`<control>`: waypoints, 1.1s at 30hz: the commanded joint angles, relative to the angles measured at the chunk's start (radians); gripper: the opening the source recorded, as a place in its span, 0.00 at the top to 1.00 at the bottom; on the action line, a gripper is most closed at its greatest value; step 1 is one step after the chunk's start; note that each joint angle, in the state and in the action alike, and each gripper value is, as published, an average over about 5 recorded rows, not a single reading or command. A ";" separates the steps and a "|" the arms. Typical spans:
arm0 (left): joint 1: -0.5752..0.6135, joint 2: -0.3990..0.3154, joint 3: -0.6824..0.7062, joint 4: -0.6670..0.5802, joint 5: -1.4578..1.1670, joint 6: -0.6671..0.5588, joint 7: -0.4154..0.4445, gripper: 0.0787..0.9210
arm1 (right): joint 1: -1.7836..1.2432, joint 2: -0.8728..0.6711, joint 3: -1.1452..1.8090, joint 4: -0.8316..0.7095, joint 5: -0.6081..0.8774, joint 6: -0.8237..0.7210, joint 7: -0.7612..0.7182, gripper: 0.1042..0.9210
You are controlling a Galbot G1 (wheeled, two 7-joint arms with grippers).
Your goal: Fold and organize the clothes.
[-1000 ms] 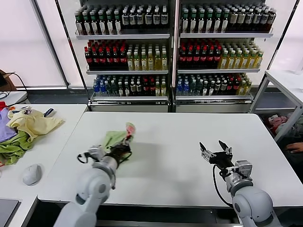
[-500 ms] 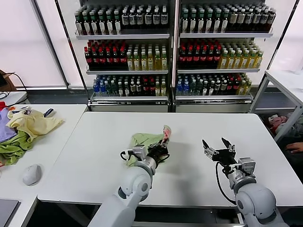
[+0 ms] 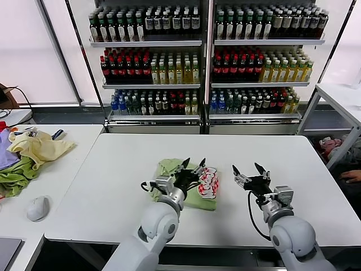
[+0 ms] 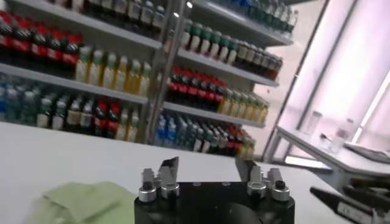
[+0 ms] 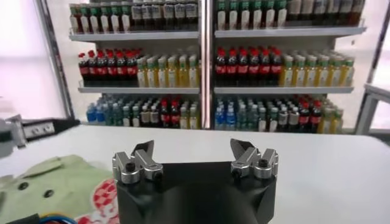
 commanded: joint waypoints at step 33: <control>0.333 0.177 -0.238 -0.204 0.141 -0.084 -0.023 0.12 | 0.301 0.166 -0.276 -0.491 -0.057 0.013 0.156 0.67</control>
